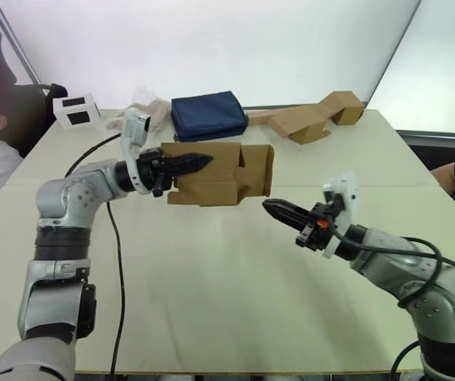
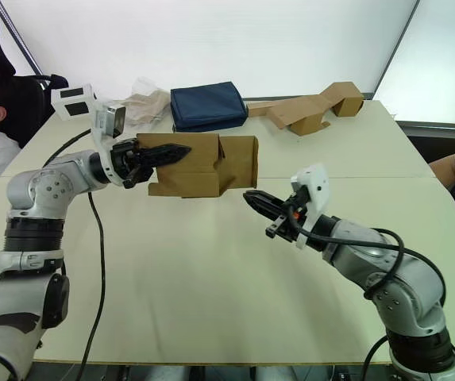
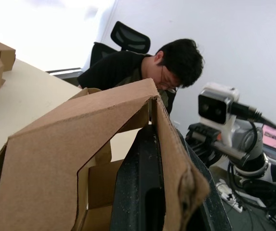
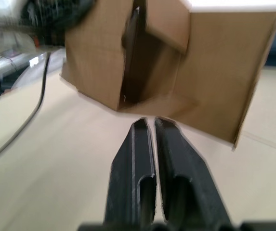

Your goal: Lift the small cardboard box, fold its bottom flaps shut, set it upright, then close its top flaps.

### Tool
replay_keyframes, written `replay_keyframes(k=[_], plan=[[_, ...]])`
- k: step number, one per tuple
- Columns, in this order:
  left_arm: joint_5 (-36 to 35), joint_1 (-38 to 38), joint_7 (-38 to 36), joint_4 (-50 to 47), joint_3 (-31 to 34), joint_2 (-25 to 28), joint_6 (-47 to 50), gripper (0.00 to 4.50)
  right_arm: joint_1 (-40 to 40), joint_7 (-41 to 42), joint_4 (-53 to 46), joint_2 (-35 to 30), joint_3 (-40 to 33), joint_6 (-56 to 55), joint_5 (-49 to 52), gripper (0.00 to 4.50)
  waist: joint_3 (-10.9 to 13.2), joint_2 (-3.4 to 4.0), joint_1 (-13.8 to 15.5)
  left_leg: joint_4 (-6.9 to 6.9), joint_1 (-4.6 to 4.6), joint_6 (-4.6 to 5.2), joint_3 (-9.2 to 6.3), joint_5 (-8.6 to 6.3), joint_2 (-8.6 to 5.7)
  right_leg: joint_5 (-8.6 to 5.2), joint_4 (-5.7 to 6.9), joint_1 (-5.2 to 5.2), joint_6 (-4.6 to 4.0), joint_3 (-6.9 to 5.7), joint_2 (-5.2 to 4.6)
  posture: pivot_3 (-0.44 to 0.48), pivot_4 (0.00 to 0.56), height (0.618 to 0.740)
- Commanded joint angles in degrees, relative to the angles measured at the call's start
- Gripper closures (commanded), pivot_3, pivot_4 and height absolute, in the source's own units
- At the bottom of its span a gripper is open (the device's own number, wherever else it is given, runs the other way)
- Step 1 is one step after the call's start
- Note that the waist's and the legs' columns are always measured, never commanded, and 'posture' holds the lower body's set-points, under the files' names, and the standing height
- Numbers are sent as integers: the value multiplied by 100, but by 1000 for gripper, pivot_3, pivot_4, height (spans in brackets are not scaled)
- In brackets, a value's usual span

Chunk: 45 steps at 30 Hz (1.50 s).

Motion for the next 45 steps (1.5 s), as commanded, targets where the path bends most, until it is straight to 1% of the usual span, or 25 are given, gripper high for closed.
replay_keyframes(k=[1,6,14,19,21,24,26,28,30,32,34,38,41,45], plan=[[-121,-142,-86,-178,32,19,7,4500,-259,77,132,232,140,-350,-372,4334,0,0,10,0,-1,0,0,0,0,0,-1,0,0,0,0,0,150,740],[-148,-103,-68,-276,35,13,72,4500,-514,220,294,538,283,-445,-533,4334,0,0,13,1,-5,0,-1,0,-2,0,-1,-3,0,-1,-3,0,150,740],[-182,-27,-34,-353,54,27,137,4500,-797,386,347,957,366,-366,-444,4334,0,0,13,1,-5,-1,-1,0,-2,0,0,-3,0,-2,-5,0,150,740],[-201,7,-32,-386,60,48,153,4500,-845,466,270,963,293,-290,-419,4334,0,0,13,1,-5,-1,-1,0,-2,0,0,-4,0,-2,-5,0,150,740],[-218,17,-25,-417,83,76,172,4500,-813,574,138,762,74,-182,-244,4334,1,1,14,1,-5,-1,-1,0,-2,0,0,-3,0,-2,-7,0,150,740],[-260,-10,-33,-445,136,151,234,4500,-856,748,71,289,-795,203,805,4334,1,1,35,2,-8,0,-2,0,-5,0,-2,-3,1,-4,-10,0,150,740],[-282,-25,-37,-454,153,177,266,4500,-916,724,218,106,-1201,316,1243,4334,1,1,30,2,-9,0,-3,0,-7,1,-3,-2,1,-5,-13,0,150,740],[-318,-38,-45,-459,154,193,293,4500,-1005,597,641,52,-1550,199,1250,4334,1,1,23,2,-8,0,-3,0,-5,1,-3,-1,1,-4,-17,0,150,740],[-346,-48,-41,-457,142,192,297,4500,-1095,500,1016,69,-1715,44,1096,4334,1,1,4,2,-4,0,-2,0,-1,1,-1,-1,1,-3,-15,0,150,740],[-343,-67,-42,-422,124,168,269,4500,-1224,360,1579,136,-1619,-273,543,4334,1,1,-6,1,-2,0,-1,0,0,0,0,-1,0,-3,-12,0,150,740],[-333,-81,-45,-396,104,136,245,4500,-1302,301,2008,134,-1260,-547,-116,4334,1,1,-6,1,-2,0,2,0,0,0,2,-2,0,0,-10,0,150,740],[-321,-83,-32,-401,83,89,229,4500,-1407,348,2239,309,-625,-721,-771,4334,1,2,-13,-1,-11,0,4,0,0,0,3,-13,0,1,-4,0,150,740],[-308,-69,-14,-428,73,57,225,4500,-1395,471,2101,491,-426,-686,-818,4334,1,2,-4,3,-29,-5,5,3,0,1,12,-34,1,3,-6,0,150,740],[-244,-50,-6,-377,38,53,192,4500,-1221,690,1552,720,-486,-427,-273,4334,1,2,15,6,-58,-15,4,9,-3,2,19,-67,2,3,-8,0,150,740]])
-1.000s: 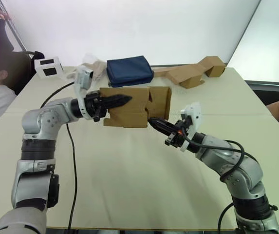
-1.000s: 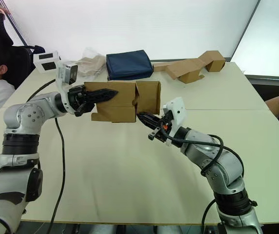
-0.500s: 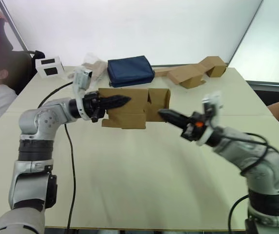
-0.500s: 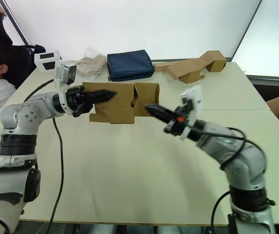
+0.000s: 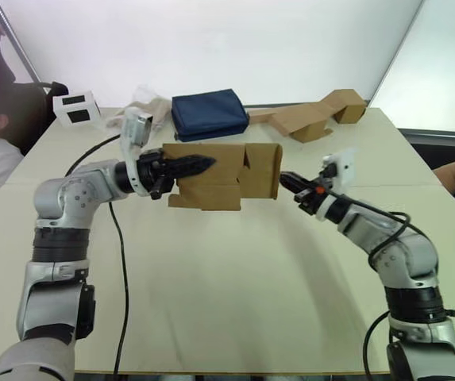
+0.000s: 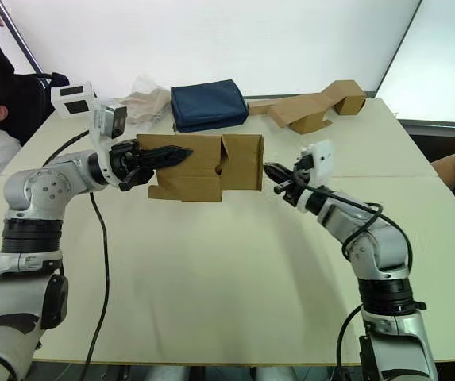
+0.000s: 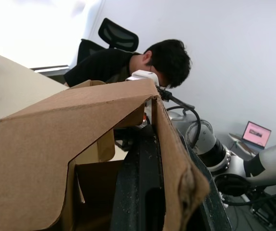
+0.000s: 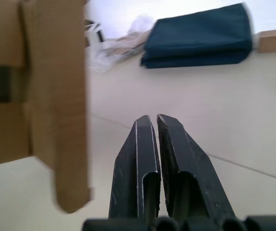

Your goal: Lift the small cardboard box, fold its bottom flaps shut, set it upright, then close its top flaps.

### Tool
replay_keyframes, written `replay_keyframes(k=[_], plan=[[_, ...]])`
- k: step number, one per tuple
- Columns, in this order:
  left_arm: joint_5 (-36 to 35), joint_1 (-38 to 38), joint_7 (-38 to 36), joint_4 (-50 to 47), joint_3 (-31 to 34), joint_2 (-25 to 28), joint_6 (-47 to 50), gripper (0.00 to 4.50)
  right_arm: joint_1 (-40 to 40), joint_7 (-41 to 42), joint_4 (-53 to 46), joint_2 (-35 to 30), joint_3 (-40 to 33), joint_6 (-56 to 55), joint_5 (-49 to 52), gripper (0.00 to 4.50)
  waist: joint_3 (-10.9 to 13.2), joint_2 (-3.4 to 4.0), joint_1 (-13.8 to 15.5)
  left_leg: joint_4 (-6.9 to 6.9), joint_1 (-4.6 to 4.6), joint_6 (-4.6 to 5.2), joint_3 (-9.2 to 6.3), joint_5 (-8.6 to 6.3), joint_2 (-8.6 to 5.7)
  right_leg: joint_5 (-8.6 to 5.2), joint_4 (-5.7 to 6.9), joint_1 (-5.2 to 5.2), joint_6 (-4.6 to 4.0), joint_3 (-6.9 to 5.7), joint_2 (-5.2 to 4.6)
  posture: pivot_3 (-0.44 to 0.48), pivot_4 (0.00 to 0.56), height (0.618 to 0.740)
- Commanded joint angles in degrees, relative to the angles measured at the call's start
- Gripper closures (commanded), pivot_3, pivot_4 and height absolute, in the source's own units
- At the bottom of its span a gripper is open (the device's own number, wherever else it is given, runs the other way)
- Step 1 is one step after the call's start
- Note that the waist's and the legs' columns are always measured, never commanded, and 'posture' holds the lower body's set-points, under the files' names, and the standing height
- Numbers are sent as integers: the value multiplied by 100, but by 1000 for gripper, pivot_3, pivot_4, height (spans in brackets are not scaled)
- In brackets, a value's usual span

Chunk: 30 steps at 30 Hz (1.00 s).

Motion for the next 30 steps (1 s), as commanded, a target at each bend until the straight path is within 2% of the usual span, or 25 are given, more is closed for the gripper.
replay_keyframes(k=[1,6,13,15,18,19,23,30], plan=[[-5,-95,8,-81,26,26,-98,4500,70,202,-772,145,-201,167,643,4334,0,0,15,0,-1,0,-1,0,0,0,0,-1,0,-1,-1,0,150,740],[44,-143,-62,93,20,69,-141,4500,337,47,-1345,379,-387,533,1477,4334,0,0,15,0,-1,-1,-2,0,0,0,-1,0,0,-2,-4,0,150,740],[51,-246,-158,265,37,106,-109,4500,525,-446,-1430,933,-596,553,2258,4334,0,0,0,-1,0,-2,-3,1,1,0,1,-1,-1,-2,1,0,150,740],[21,-247,-133,255,70,98,-75,4500,614,-567,-1412,1136,-710,545,2660,3832,0,0,-1,-1,0,-2,-2,1,1,0,1,-1,-1,-2,0,0,150,740],[-56,-246,-69,208,131,80,9,4500,748,-731,-1373,1362,-842,567,3292,2666,0,0,0,-1,0,-2,-2,1,2,0,2,-2,-1,-2,-2,0,150,740],[-89,-247,-48,196,152,75,43,4500,799,-770,-1351,1437,-860,562,3502,2414,0,0,0,-1,0,-2,-2,1,1,0,2,-1,-1,-2,-3,0,150,740],[-222,-256,44,165,231,64,167,4500,976,-946,-1279,1717,-882,473,4162,2414,0,0,-2,0,0,-2,-3,1,2,0,2,-2,-1,-2,-3,0,150,740],[-275,-316,48,245,234,108,220,4500,1111,-1002,-1107,1996,-624,250,4010,2414,-1,1,-13,-1,0,-3,-2,2,2,0,3,-2,-1,-1,2,0,150,740]])
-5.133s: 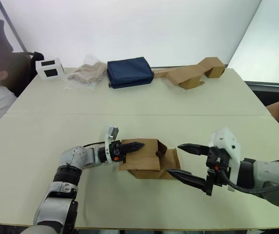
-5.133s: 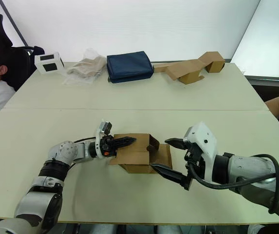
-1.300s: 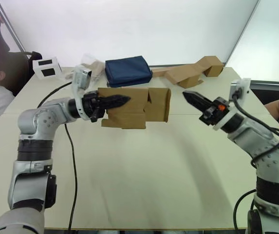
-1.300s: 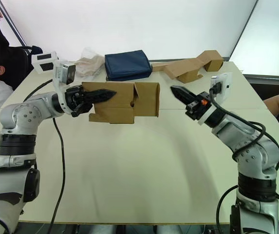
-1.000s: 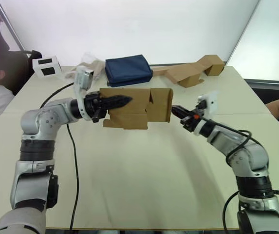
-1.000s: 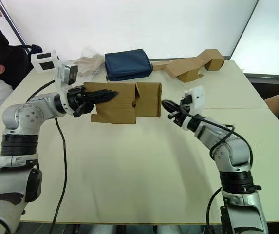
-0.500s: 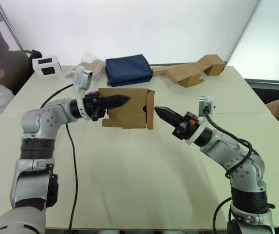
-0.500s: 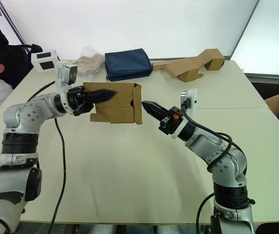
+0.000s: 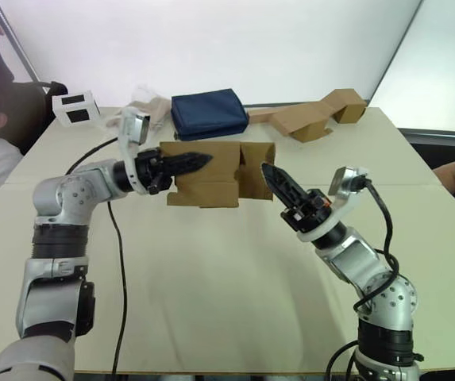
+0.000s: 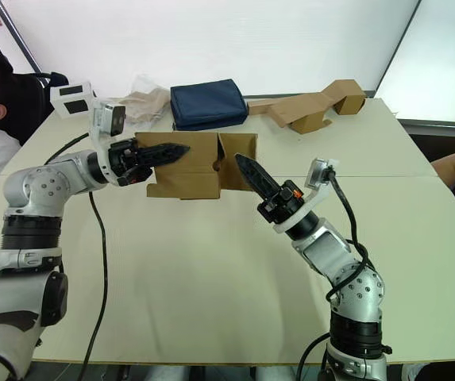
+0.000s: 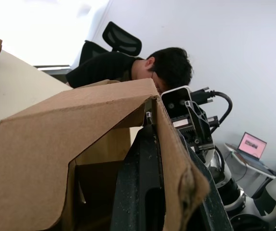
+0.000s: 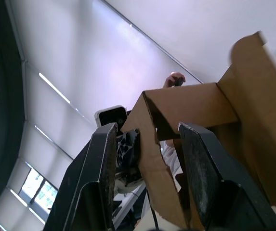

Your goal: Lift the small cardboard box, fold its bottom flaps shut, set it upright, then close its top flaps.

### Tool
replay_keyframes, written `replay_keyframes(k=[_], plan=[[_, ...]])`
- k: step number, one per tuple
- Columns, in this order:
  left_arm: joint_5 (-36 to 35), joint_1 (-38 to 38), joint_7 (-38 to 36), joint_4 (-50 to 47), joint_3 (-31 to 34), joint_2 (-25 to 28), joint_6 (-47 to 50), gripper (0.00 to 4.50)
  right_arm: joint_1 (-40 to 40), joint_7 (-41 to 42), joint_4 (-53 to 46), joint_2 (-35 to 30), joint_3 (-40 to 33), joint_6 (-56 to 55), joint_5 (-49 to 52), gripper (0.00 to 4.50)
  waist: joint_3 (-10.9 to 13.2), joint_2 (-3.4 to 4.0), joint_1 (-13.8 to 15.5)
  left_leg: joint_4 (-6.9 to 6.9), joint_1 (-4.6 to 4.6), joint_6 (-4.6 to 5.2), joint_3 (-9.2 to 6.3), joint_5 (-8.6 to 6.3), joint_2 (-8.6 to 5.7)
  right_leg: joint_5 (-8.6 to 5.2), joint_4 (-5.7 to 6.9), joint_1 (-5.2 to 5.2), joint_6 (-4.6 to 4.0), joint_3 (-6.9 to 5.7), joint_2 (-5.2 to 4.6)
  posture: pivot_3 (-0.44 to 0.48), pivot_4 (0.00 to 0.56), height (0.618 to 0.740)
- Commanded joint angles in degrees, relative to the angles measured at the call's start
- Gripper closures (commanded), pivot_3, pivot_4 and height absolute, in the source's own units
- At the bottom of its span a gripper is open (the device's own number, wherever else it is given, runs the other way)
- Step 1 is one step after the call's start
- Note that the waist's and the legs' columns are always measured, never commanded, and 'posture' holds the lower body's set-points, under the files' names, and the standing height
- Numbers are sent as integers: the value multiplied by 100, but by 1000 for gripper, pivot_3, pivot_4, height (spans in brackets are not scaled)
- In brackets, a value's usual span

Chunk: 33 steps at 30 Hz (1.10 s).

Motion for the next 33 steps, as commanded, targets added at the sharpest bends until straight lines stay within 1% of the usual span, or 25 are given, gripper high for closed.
replay_keyframes(k=[1,3,7,9,11,14,17,19,24,26,28,33], plan=[[-144,-203,-37,-92,186,81,2,4500,51,29,-69,114,66,-171,47,2414,0,0,2,0,0,0,0,0,0,0,0,0,0,0,0,0,150,740],[-144,-202,-50,-88,188,104,12,4500,66,32,-142,80,7,-220,143,2414,0,0,3,0,0,0,0,0,-1,0,0,0,0,0,0,0,150,740],[-100,-179,-100,-76,153,176,-2,4500,-130,-20,-507,-488,-357,-177,691,2414,1,1,5,0,0,-1,1,0,-2,0,0,0,0,0,-1,0,150,740],[-111,-181,-102,-75,151,183,0,4500,-227,-92,-478,-754,-553,-274,797,2414,0,1,12,0,-1,-1,2,0,-3,0,-1,-1,0,0,-4,0,150,740],[-119,-188,-109,-68,142,184,-9,4500,-254,-113,-299,-957,-713,-376,700,2414,0,0,17,0,0,-1,1,0,-3,0,-1,0,0,0,-4,0,150,740],[-120,-218,-130,-44,130,160,-24,4500,-256,-90,171,-1161,-823,-552,198,2414,0,0,16,0,0,0,1,0,0,0,0,0,0,0,-1,0,150,740],[-131,-225,-135,-70,117,116,-29,4500,-344,-164,784,-1150,-573,-818,-704,2414,0,0,3,1,0,0,4,0,-2,0,0,0,0,2,1,0,150,740],[-135,-213,-130,-103,116,95,-24,4500,-409,-93,974,-1103,-322,-931,-1217,2414,0,1,-3,0,0,0,5,0,-1,0,1,-1,0,3,3,0,150,740],[-164,-153,-111,-207,133,68,13,4500,-564,76,1176,-950,132,-891,-1852,2414,0,2,-12,-1,-1,-2,9,2,2,0,11,-10,0,8,5,0,150,740],[-176,-119,-81,-246,142,57,21,4500,-511,260,998,-803,158,-810,-1638,2414,0,1,-4,0,0,-4,9,3,1,0,11,-10,0,8,4,0,150,740],[-184,-92,-57,-273,149,45,19,4500,-405,375,703,-627,123,-621,-1113,2414,0,2,10,0,-1,-4,8,2,1,0,10,-10,0,8,4,0,150,740],[-210,-59,-25,-270,160,27,-8,4500,-174,266,297,-258,128,-429,-495,2414,0,1,17,2,-2,-4,7,3,0,0,10,-10,0,7,-5,0,150,740]])
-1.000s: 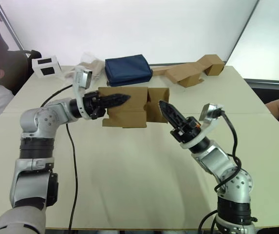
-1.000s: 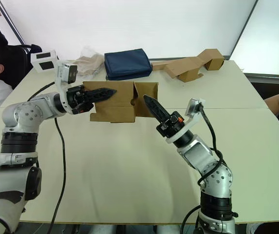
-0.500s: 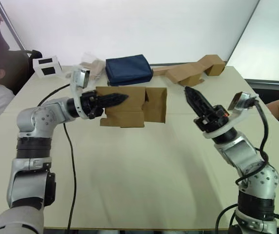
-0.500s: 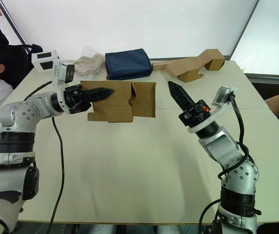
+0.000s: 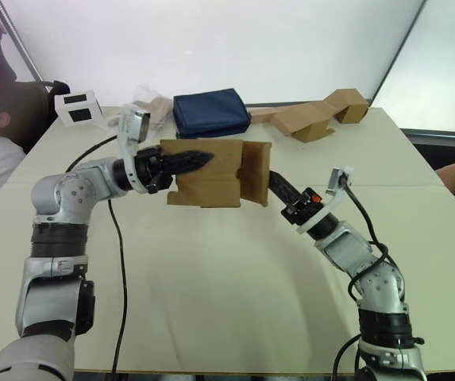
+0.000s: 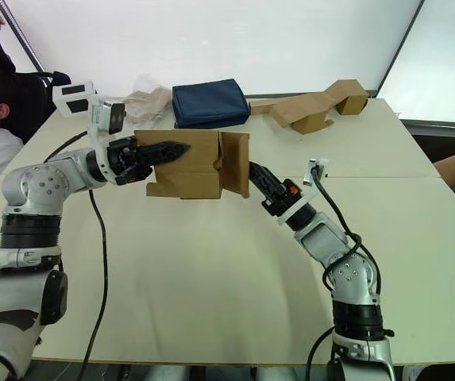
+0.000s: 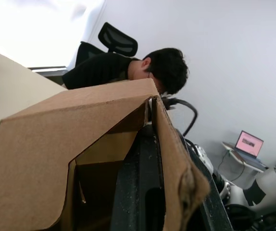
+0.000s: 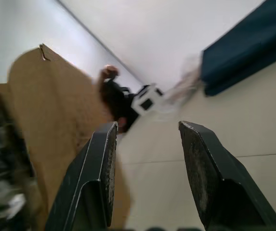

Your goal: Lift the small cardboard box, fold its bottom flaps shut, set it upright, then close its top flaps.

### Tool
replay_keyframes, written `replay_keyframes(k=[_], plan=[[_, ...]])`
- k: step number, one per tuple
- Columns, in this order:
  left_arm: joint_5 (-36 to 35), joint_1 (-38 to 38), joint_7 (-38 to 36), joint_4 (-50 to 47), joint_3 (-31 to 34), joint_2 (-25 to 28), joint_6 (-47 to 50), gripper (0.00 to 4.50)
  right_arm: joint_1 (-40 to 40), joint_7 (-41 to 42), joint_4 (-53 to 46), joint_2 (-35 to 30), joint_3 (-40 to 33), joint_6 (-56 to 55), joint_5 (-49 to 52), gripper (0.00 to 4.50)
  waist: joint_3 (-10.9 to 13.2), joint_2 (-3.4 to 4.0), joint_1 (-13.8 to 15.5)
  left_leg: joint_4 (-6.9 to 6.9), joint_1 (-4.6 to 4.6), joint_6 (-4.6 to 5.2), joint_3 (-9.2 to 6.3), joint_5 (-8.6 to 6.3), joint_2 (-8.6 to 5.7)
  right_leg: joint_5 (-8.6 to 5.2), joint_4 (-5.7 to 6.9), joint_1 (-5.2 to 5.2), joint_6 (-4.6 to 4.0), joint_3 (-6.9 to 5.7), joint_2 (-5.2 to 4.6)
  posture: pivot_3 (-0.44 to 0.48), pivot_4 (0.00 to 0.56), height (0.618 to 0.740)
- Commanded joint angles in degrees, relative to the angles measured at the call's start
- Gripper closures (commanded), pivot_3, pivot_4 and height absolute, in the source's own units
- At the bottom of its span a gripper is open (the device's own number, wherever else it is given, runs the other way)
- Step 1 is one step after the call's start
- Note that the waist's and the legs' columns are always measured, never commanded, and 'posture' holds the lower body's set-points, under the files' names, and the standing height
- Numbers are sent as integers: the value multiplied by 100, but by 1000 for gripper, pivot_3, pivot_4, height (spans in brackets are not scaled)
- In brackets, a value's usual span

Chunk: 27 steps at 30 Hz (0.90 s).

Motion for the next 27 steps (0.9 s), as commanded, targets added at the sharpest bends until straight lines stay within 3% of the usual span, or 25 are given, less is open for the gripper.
replay_keyframes(k=[1,20,23,27], plan=[[-129,-31,-7,-192,155,15,-30,4500,56,-107,-404,274,-94,-34,496,2414,0,0,-5,0,0,0,0,0,0,0,0,0,0,0,0,0,150,740],[-136,-80,99,-111,190,-61,-75,4500,184,-329,-482,899,-35,-177,964,2414,0,0,-21,0,1,-1,-2,1,0,0,2,0,0,0,6,0,150,740],[-150,-76,111,-122,206,-55,-66,4500,202,-333,-495,942,-41,-196,1052,3148,0,0,-20,0,1,-1,-2,1,0,0,2,0,0,0,6,0,150,740],[-142,-77,111,-105,219,-47,-70,4500,239,-275,-615,936,27,-147,1148,3148,0,0,-19,0,1,-1,-2,1,0,0,2,0,0,-1,6,0,150,740]])
